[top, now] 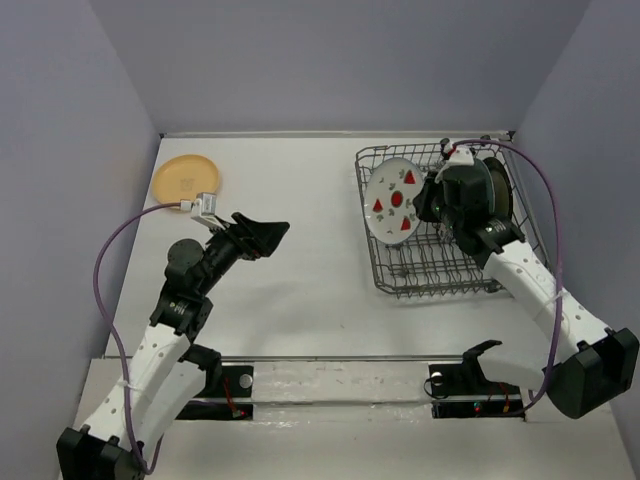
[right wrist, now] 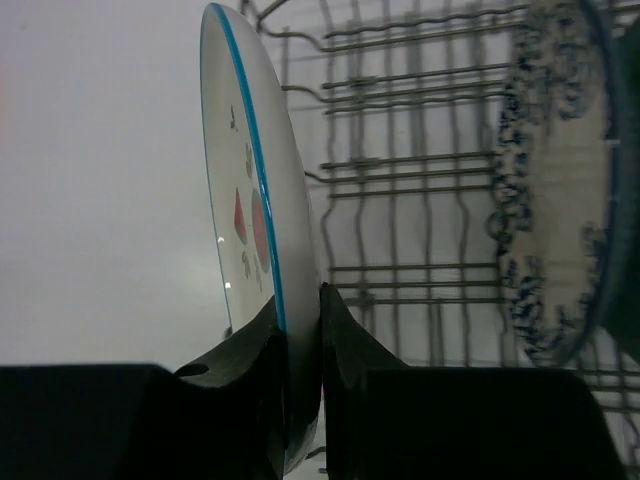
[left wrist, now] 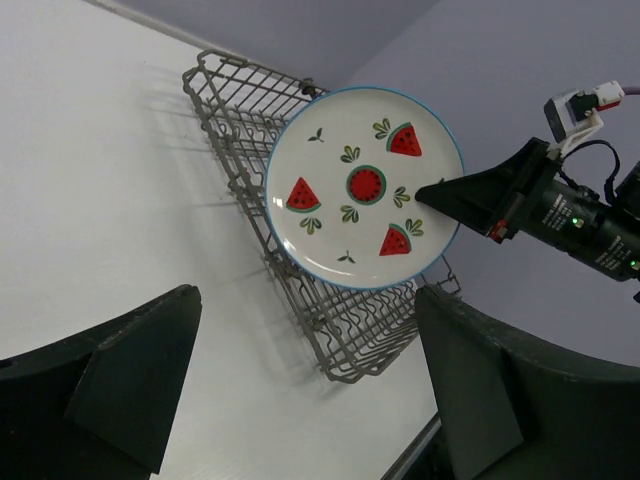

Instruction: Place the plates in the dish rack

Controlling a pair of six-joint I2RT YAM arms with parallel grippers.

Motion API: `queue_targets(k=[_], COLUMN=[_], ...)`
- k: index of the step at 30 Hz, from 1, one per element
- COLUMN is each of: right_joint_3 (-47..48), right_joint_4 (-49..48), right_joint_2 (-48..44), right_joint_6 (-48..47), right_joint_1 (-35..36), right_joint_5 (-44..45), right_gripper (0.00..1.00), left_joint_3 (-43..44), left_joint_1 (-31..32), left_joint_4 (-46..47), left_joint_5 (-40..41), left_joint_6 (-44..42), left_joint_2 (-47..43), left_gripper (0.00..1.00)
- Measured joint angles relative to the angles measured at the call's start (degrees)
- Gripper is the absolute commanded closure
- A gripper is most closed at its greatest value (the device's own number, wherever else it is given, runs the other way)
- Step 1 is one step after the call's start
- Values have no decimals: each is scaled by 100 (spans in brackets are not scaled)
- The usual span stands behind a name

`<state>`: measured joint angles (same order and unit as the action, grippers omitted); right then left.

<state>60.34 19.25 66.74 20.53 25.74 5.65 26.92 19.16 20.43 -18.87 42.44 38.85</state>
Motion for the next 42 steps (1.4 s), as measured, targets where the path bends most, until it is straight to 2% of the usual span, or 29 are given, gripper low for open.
queue_targets(k=[3, 9, 17, 27, 42], right_joint_3=[144, 470, 1102, 1209, 857], right_joint_4=[343, 721, 734, 737, 579], right_joint_2=[-68, 20, 979, 1561, 1838], right_joint_6=[-330, -1016, -1816, -2122, -1792], right_joint_1=[-337, -363, -387, -516, -590], right_joint_5=[723, 2022, 2909, 2970, 2559], right_gripper=[93, 93, 93, 93, 93], left_joint_3=[308, 1108, 1130, 1104, 1104], left_joint_1=[0, 0, 2, 37, 37], left_joint_4=[-612, -1829, -2677, -2848, -2861], left_joint_5=[-22, 173, 463, 468, 494], left_joint_6=[-339, -1274, -1910, -2013, -2013], left_joint_2=[-393, -1019, -1364, -1364, -1292], left_gripper=[1, 1, 1, 1, 1])
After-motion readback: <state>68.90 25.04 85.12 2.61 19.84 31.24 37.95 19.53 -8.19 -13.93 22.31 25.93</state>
